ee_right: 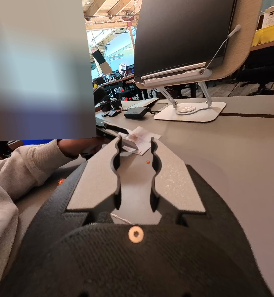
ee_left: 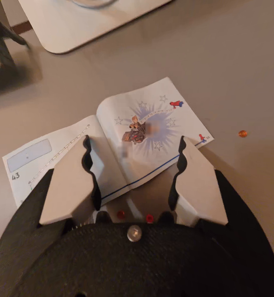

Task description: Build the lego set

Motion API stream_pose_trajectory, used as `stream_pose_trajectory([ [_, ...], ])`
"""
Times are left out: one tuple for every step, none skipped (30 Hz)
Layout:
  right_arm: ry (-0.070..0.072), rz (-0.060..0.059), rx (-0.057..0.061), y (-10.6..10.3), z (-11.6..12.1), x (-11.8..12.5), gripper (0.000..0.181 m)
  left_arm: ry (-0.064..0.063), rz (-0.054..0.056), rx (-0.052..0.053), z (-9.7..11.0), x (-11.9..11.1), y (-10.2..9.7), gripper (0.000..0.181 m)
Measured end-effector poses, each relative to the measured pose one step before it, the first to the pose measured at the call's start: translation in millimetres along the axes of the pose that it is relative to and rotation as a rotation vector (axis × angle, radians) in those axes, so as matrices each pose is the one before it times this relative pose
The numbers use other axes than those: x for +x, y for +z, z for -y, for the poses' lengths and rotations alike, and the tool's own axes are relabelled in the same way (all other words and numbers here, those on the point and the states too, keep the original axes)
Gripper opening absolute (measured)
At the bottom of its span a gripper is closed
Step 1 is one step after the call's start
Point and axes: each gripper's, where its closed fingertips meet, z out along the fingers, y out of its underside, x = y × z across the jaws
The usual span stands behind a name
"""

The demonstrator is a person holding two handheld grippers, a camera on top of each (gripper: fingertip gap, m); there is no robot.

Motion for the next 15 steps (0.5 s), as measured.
stream_pose_trajectory([
  [0.0011,0.001,0.0009,-0.13,-0.05,-0.13,0.033,-0.0139,-0.0144,-0.0006,-0.3,0.54,-0.05,0.099],
  [0.0003,0.0005,0.0005,-0.19,0.03,-0.25,0.033,-0.0115,0.0001,0.0041,0.54,-2.02,-0.41,0.09],
  [0.0001,0.0007,0.0007,-0.08,-0.05,-0.25,0.033,-0.0042,0.0037,0.0028,0.25,-3.05,-0.5,0.084],
  [0.0001,0.0014,0.0012,-0.16,0.09,-0.46,0.033,-0.0043,0.0025,0.0038,0.26,-2.92,-0.7,0.078],
  [0.0002,0.0021,0.0011,0.03,-0.03,-0.56,0.033,-0.0075,-0.0014,0.004,0.26,-2.39,-0.87,0.073],
  [-0.0001,0.0019,0.0004,-0.02,-0.12,-0.52,0.033,-0.0095,-0.0053,0.0041,0.29,-1.52,-1.18,0.068],
  [-0.0009,0.0011,-0.0002,0.01,-0.16,-0.59,0.033,-0.005,-0.0071,0.0041,0.42,-1.29,-1.37,0.065],
  [-0.0017,0.0004,-0.0005,0.0,-0.18,-0.33,0.032,-0.0056,-0.0061,0.0075,1.13,-1.79,-1.53,0.06],
  [-0.0021,-0.0001,-0.0007,0.07,-0.24,-0.34,0.032,-0.0134,-0.0118,0.0117,1.88,-1.7,-1.78,0.054],
  [-0.0024,-0.0003,-0.0012,0.16,-0.19,-0.24,0.032,-0.027,-0.0269,0.011,1.75,-0.34,-1.81,0.05],
  [-0.0023,-0.0005,-0.0016,0.2,-0.38,-0.31,0.032,-0.0395,-0.0366,0.009,1.55,0.23,-1.88,0.05],
  [-0.0019,0.0,-0.0024,0.18,-0.52,-0.18,0.032,-0.0427,-0.0406,0.0103,1.75,0.22,-1.9,0.05],
  [-0.0013,0.0008,-0.0032,0.42,-0.66,-0.37,0.032,-0.0382,-0.0374,0.011,1.94,-0.59,-2.04,0.051],
  [-0.0009,0.0013,-0.0033,0.41,-0.57,-0.51,0.032,-0.0319,-0.0211,0.0083,1.64,-2.84,-2.23,0.051],
  [-0.0014,0.0015,-0.0026,0.35,-0.58,-0.55,0.031,-0.021,-0.0059,0.0062,1.41,-4.55,-2.32,0.05],
])
